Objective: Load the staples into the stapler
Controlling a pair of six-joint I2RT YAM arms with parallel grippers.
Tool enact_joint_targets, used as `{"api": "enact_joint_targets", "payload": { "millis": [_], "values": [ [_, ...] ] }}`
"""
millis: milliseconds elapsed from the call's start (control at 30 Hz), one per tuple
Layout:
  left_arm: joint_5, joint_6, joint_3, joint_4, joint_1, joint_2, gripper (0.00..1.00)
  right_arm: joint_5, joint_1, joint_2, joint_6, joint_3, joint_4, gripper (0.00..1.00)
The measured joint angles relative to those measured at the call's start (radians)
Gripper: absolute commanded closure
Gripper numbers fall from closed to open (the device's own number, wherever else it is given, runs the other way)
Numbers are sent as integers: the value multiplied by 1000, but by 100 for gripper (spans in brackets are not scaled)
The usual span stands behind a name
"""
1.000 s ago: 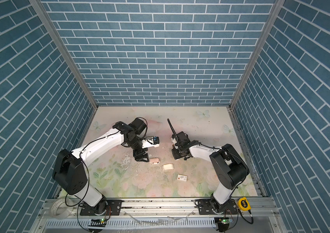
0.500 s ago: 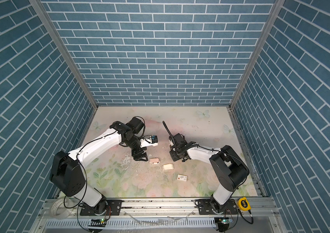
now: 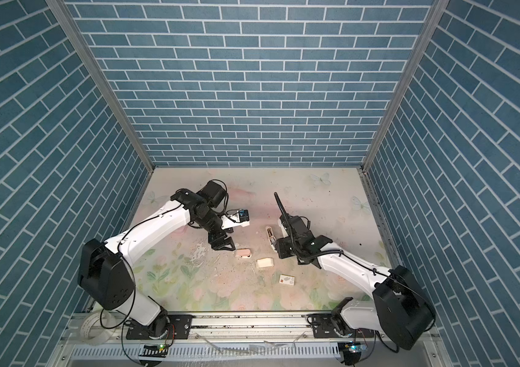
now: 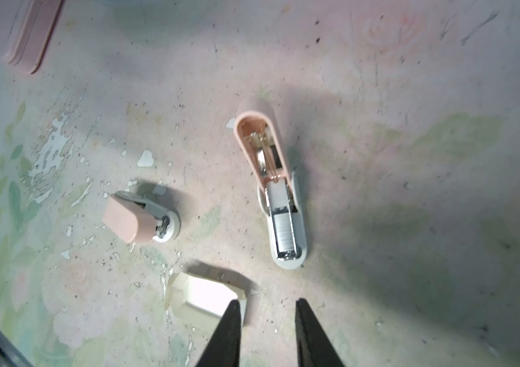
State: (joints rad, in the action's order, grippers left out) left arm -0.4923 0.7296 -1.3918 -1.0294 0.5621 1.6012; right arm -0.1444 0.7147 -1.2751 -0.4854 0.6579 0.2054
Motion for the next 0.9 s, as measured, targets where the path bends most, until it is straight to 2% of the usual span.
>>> {"api": "enact_joint_targets", "payload": {
  "millis": [133,333,500,900],
  "values": [
    [-15,-2,-29,14,-2,20,21,-52,0,-11,-90,-58,-51,75],
    [-30,-12,-41,25,-3,49,21,-80,0,-75,-146,-58,-131,77],
    [-33,-15,-42,26,-8,49,21,-84,0,-153,-154,-53,-164,77],
    [-37,-19,-43,26,-14,49,21,-87,0,-232,-158,-24,-204,77]
  ]
}}
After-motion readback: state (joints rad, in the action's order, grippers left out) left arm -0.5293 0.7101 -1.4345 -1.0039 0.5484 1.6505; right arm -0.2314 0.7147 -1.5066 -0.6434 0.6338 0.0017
